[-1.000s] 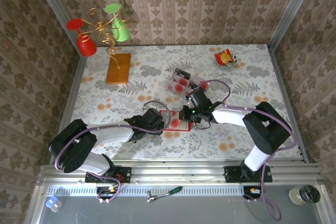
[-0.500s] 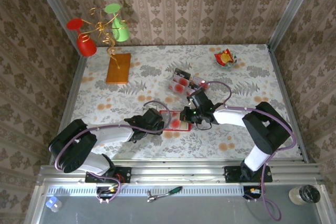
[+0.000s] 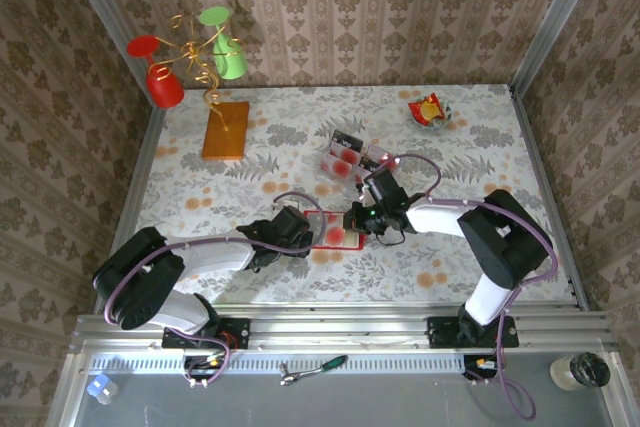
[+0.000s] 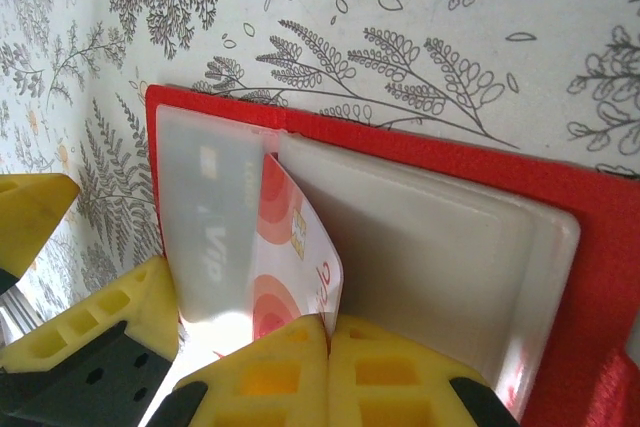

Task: Put the credit cards into the card holder
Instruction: Insert the credit card into the card slot.

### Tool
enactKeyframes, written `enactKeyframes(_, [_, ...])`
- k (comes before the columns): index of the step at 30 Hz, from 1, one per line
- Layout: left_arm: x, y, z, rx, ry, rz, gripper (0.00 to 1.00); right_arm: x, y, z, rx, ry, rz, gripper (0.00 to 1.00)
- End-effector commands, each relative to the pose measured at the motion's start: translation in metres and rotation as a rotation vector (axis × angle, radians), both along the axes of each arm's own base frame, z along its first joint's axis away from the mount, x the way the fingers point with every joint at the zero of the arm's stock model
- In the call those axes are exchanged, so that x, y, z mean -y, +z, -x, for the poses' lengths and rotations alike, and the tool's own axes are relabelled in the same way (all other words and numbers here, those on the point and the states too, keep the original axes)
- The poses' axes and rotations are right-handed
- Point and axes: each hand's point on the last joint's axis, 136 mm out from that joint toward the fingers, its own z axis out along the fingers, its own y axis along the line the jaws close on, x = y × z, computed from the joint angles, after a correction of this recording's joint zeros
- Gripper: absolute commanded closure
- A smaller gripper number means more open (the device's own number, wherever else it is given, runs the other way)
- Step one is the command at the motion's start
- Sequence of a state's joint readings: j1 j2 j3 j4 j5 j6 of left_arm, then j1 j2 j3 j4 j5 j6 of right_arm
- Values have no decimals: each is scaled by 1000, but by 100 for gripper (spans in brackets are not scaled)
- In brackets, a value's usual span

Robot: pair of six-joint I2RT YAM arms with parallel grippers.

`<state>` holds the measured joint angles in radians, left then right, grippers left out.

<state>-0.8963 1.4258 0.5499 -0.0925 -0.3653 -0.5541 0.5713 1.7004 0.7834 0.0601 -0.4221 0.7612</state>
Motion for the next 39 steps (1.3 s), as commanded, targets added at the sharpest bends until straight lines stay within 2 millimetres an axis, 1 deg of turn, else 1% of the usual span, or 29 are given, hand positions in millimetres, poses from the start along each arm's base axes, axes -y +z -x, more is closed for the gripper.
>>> enactKeyframes(1, [-10,-13,8,-35,2,-39,0,6,-16,10,-63,22,47,100])
enactKeyframes(14, [-10,-13,9,-36,0,-38,0,2,-20,8,-81,43,48,100])
enactKeyframes(24, [-8,-11,8,-34,-1,-32,0,-9,-23,4,-111,88,44,100])
enactKeyframes(25, [-8,-11,8,-35,-2,-31,0,-9,-23,4,-113,94,49,98])
enactKeyframes(26, [-8,-11,8,-34,-3,-30,0,-8,-21,5,-114,100,56,90])
enactKeyframes(29, [-8,-10,8,-31,-1,-28,0,-5,-11,3,-92,114,79,73])
enactKeyframes(33, [-9,-9,8,-25,2,-22,0,-1,9,-3,-50,122,100,61])
enactKeyframes(36, [-11,-7,8,-21,7,-20,0,3,20,-8,-19,122,129,61])
enactKeyframes(37, [-11,-7,9,-18,8,-17,0,4,22,-9,-14,122,140,63])
enactKeyframes(39, [-11,-7,9,-17,9,-14,0,7,21,-10,-7,120,172,69])
